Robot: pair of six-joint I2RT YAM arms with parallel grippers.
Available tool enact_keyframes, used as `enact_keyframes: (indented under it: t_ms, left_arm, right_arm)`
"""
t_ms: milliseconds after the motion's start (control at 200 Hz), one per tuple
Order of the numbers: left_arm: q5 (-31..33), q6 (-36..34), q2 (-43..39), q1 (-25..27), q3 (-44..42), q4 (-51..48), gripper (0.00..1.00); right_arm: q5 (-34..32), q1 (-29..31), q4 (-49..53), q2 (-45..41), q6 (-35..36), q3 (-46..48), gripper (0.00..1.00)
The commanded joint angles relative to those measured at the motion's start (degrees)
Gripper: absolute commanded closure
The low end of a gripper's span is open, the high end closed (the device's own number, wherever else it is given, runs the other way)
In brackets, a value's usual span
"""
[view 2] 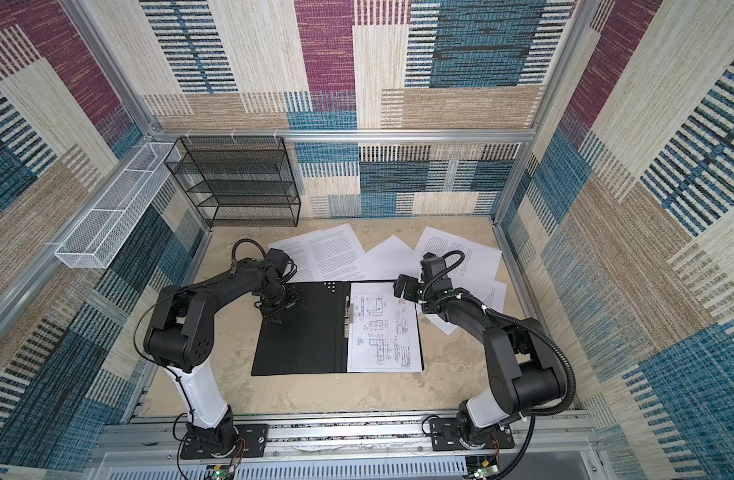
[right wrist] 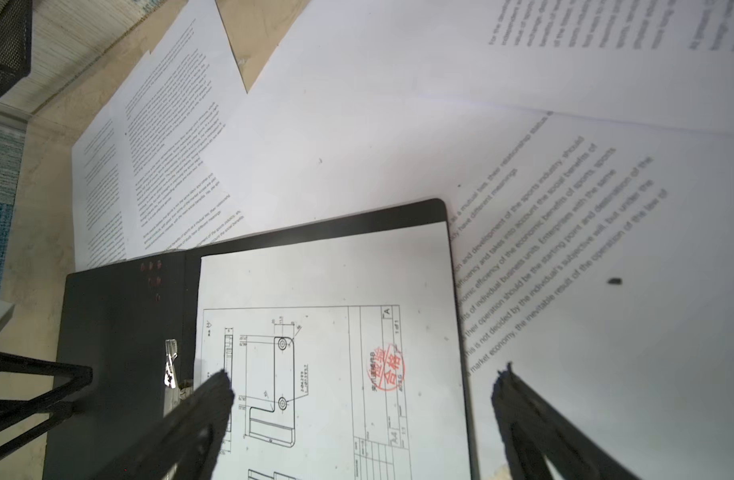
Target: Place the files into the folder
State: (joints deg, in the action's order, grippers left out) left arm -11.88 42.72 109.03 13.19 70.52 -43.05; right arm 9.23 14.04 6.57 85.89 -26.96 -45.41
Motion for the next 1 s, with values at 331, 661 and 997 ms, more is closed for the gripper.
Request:
enact_keyframes:
  t_ms: [331,661,997]
  left_arm:
    - [-2.7,-0.7,-0.5,-13.6,-6.5,-2.3,0.06]
    - [3.6,-2.3,-4.6,-20.2,3.3,-9.0,0.06]
    - [14.4,-10.7,-10.9,2.9,14.7,-8.0,0.01]
  right_arm:
    - [0.7,-9.9,-1.0,-3.2,-1.1,1.8,0.0]
    - [5.9,-18.8,-5.7,-1.5,-3.9,1.6,0.0]
    - [-11.5,-20.8,-2.7,14.2,-0.9,-16.0,0.0]
